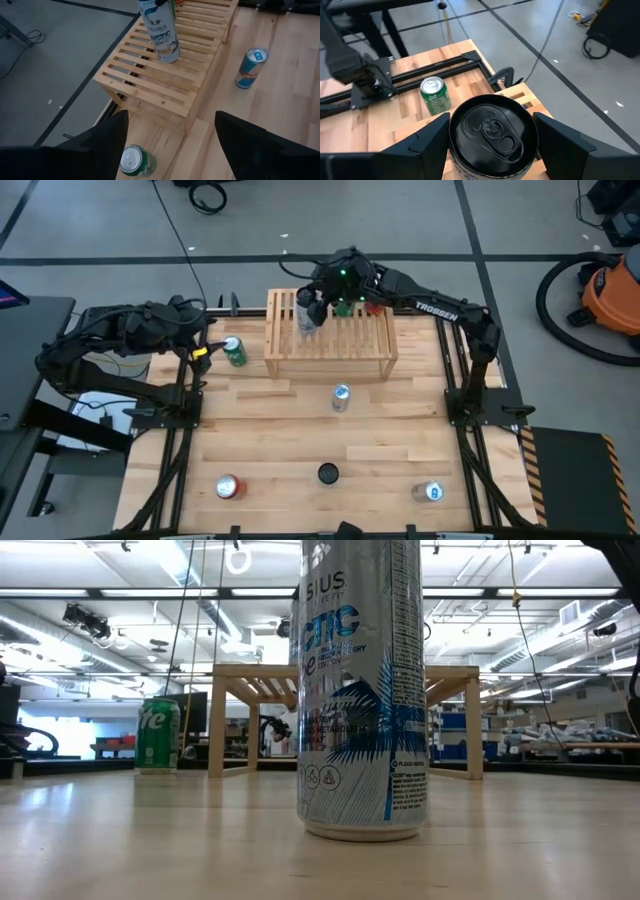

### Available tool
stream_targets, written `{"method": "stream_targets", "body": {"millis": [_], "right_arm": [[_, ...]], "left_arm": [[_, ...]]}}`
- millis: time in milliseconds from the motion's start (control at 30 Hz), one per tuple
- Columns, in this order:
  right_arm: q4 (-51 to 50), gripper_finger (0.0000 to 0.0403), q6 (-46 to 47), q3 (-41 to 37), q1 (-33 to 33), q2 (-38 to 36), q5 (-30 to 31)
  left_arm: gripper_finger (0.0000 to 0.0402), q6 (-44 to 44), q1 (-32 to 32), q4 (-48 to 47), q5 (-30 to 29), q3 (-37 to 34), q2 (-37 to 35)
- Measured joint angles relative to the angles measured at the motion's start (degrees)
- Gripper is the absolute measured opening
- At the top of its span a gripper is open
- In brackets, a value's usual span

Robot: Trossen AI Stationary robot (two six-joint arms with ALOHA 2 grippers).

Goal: Place canned beverage on shelf
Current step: Put the left white blue soda can on the shelf

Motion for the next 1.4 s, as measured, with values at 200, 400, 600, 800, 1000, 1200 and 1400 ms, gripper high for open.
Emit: {"method": "stream_targets", "body": {"millis": [200,400,600,800,1000,1200,1400], "right_arm": [[0.36,0.0262,-6.02,-0.02,-1.84,0.00,-6.25],[0.34,0.0263,-11.61,-0.09,-4.81,0.01,-13.96],[0.41,0.0262,-19.16,-0.11,-6.84,0.04,-19.31],[0.12,0.0264,-22.73,-0.13,-9.01,0.04,-27.26],[0.28,0.0264,-23.77,-0.13,-11.61,0.04,-32.75],[0.45,0.0264,-25.65,-0.12,-13.87,0.04,-37.60],[0.80,0.0264,-26.05,-0.11,-15.32,0.04,-40.94]], "left_arm": [[0.0299,-0.15,0.02,-0.62,0.00,0.00,-0.02],[0.0299,-0.15,0.00,-0.61,0.00,0.00,-0.02],[0.0299,-0.17,0.00,-0.60,0.00,0.00,-0.02],[0.0299,-0.17,0.00,-0.57,0.00,0.00,-0.02],[0.0299,-0.19,0.00,-0.55,0.00,0.00,-0.02],[0.0299,-0.15,0.00,-0.54,0.00,0.00,0.00],[0.0299,-0.15,0.01,-0.53,0.00,0.00,0.00]]}}
